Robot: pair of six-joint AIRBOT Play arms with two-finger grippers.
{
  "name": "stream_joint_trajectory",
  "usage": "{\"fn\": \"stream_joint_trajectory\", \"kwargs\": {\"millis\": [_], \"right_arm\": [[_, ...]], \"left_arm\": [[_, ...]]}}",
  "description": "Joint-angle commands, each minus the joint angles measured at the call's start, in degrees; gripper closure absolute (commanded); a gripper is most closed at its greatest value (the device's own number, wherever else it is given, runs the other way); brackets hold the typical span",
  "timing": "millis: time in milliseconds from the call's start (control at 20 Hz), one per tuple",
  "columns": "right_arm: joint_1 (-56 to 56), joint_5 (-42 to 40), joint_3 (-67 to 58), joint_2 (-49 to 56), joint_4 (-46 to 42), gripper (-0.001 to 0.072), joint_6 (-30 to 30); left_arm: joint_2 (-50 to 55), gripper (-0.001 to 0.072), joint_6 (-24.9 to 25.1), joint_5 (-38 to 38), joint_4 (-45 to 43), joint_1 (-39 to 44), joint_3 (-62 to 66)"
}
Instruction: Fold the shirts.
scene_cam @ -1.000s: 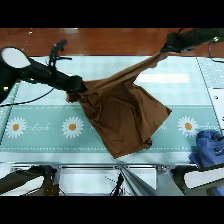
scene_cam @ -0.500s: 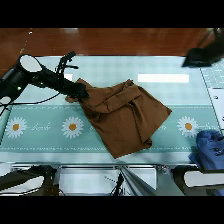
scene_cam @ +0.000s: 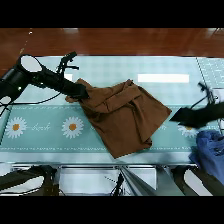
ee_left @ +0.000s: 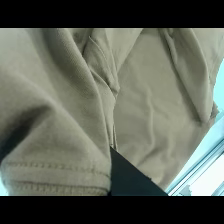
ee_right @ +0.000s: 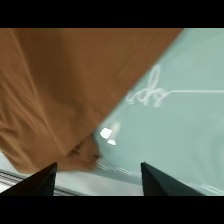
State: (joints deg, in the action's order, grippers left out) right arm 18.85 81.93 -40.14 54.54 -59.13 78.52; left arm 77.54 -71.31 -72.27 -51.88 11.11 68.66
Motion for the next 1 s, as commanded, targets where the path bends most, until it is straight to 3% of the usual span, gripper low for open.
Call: {"fn": "stream_joint_trajectory", "kwargs": {"millis": [0, 400, 700, 950], "right_arm": [[0.33, -13.03, 20.44, -7.87, 13.27, 0.0101, -0.11], [-2.91, -22.60, 25.40, -7.85, 16.98, 0.0111, 0.20], [-19.06, -35.82, 25.40, -7.80, 14.10, 0.0111, 13.14], [-29.07, -43.71, 25.40, -4.68, 13.92, 0.0110, 19.67]], "left_arm": [[0.04, 0.0676, 0.42, -0.04, 0.00, 0.00, -0.02], [0.04, 0.0676, 1.49, -0.02, 0.07, 0.00, -0.02], [0.04, 0.0676, 1.68, 0.00, 0.46, 0.00, -0.02], [0.04, 0.0676, 1.68, 0.22, 0.44, -0.02, 0.00]]}}
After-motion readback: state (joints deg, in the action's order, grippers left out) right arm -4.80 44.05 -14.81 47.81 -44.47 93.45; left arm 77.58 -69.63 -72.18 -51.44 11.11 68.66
